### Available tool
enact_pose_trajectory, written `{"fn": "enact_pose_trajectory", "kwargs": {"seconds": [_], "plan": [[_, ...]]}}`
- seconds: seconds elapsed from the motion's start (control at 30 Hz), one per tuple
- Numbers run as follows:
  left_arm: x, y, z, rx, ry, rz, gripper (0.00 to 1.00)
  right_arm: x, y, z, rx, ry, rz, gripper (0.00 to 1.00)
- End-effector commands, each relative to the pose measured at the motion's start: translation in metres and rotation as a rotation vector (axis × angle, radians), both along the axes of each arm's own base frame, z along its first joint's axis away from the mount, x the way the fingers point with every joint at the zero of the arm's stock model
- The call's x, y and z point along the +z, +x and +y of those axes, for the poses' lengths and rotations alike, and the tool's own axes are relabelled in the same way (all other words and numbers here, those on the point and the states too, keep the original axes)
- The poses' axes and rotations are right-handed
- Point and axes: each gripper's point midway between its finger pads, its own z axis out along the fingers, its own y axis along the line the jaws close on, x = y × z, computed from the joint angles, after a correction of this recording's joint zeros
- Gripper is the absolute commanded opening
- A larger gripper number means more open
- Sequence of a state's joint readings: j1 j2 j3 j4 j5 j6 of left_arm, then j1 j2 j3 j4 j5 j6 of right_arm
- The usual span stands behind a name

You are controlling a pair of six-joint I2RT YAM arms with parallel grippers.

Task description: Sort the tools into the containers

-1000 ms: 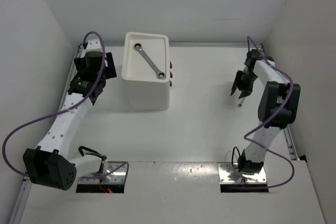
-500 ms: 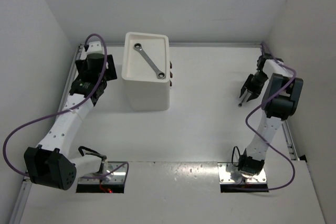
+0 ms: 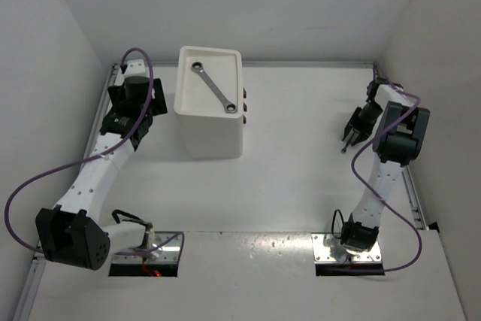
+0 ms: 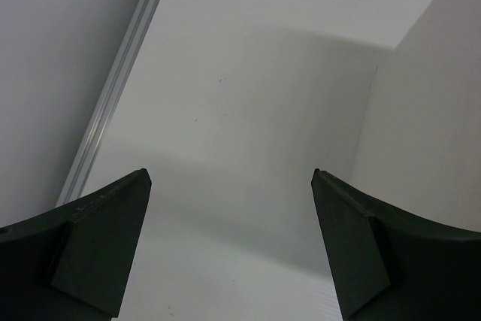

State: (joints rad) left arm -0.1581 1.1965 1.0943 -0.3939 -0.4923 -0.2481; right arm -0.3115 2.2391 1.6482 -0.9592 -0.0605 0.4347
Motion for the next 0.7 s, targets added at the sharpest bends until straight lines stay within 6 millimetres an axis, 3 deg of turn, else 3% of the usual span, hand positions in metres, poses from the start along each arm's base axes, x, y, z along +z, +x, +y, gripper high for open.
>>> {"fn": "enact_pose_trajectory", "kwargs": {"seconds": [0.0,0.17,0.47,0.5,0.67], "plan": [[0.002,0.006,0.003,0.012,-0.014,-0.028,0.95,-0.002,0.003,-0.013,-0.019,-0.01,0.002,0.4],[0.003,0.005,0.004,0.02,-0.01,-0.029,0.95,-0.012,0.001,-0.014,-0.03,0.012,0.028,0.36],[0.004,0.007,0.005,0.029,-0.005,-0.029,0.95,-0.023,0.0,-0.013,-0.028,0.05,0.048,0.1],[0.004,0.007,0.005,0.029,-0.005,-0.029,0.95,-0.023,0.001,-0.009,-0.019,0.05,0.048,0.01],[0.004,0.007,0.005,0.029,-0.005,-0.029,0.95,-0.012,0.01,0.001,0.062,0.072,-0.017,0.0]]}}
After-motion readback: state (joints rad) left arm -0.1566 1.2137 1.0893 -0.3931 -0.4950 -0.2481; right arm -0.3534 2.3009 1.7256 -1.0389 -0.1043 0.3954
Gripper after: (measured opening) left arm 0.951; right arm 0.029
